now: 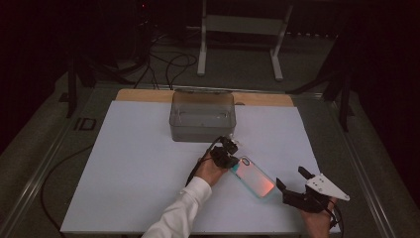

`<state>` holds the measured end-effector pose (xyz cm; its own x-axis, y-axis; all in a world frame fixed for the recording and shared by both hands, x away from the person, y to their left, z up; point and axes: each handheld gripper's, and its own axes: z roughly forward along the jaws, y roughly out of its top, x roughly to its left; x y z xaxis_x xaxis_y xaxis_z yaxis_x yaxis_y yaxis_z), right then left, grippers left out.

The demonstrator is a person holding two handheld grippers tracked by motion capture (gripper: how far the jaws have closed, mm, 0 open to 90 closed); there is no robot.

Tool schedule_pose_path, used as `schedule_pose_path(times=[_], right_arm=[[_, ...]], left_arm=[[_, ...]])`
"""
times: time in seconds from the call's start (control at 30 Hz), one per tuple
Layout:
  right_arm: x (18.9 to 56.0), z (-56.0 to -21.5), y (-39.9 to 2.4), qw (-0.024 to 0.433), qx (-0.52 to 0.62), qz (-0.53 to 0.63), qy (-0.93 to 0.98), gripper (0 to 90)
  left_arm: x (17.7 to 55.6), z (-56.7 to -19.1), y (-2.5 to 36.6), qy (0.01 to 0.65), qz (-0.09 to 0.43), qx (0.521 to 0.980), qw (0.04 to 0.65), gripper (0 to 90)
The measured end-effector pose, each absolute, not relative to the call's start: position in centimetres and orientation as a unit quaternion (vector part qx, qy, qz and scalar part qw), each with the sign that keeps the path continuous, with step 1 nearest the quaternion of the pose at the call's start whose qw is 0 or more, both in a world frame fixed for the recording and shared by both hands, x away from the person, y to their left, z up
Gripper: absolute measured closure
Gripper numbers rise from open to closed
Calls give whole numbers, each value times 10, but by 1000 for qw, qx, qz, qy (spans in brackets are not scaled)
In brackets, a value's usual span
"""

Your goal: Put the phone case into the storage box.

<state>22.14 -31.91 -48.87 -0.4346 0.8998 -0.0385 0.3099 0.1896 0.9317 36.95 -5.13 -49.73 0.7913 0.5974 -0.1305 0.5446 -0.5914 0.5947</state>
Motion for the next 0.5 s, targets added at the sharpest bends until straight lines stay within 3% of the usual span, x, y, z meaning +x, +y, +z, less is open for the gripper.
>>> schedule_pose_path(times=[0.5], right_arm=[[222, -490, -319, 314, 429, 469, 705, 101]], left_arm=[[363, -473, 1, 338, 93, 863, 364, 886]])
